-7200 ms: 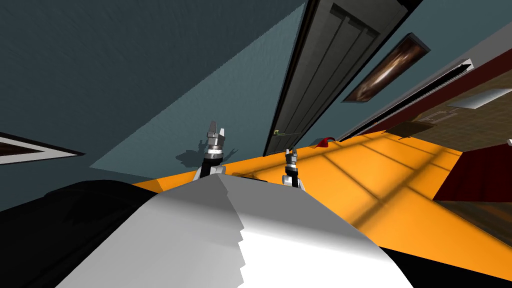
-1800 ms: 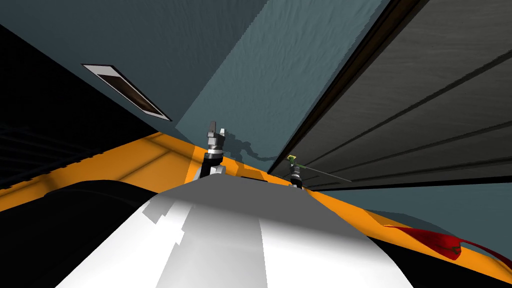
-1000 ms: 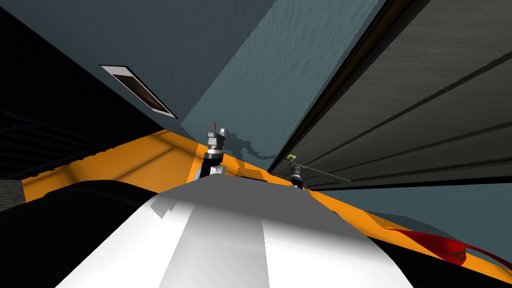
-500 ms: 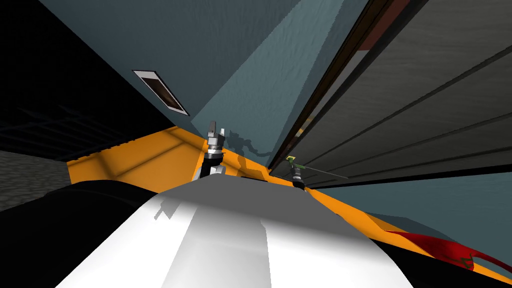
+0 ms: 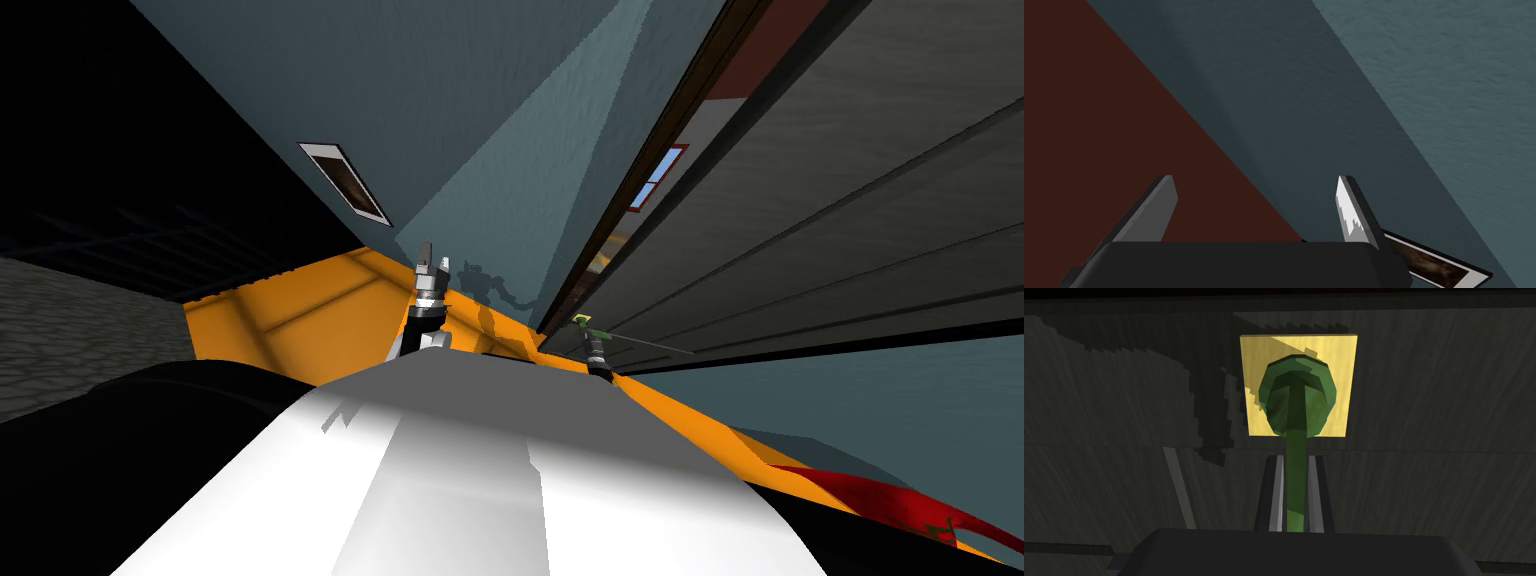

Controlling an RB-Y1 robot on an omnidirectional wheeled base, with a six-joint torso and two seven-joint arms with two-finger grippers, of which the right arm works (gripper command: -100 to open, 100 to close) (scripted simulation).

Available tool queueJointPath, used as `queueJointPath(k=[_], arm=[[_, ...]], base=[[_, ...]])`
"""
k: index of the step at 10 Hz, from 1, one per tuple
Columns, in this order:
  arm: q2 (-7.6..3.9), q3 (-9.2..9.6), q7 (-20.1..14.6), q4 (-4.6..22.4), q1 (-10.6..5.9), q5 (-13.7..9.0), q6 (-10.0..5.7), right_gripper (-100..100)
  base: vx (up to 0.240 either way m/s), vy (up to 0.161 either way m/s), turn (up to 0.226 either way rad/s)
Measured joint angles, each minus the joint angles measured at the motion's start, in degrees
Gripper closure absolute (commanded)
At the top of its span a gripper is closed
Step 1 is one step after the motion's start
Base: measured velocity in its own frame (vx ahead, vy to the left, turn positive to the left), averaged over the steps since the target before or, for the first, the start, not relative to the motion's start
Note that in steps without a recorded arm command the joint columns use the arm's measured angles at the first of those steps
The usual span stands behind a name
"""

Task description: Pull the door open

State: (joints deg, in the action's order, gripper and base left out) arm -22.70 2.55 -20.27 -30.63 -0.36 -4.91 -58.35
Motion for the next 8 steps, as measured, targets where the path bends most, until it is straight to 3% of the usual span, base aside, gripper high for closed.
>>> queueJointPath(k=[4,6,8], arm=[[-2.35,2.04,-2.9,3.3,0.90,1.0,-5.65,100],[-2.50,2.54,-3.5,2.6,2.08,1.3,-5.70,100],[-3.05,2.99,-4.1,4.8,2.11,1.5,-8.41,100]], base=[[-0.217,-0.056,0.114],[-0.095,-0.036,0.085],[-0.130,-0.075,0.121]])
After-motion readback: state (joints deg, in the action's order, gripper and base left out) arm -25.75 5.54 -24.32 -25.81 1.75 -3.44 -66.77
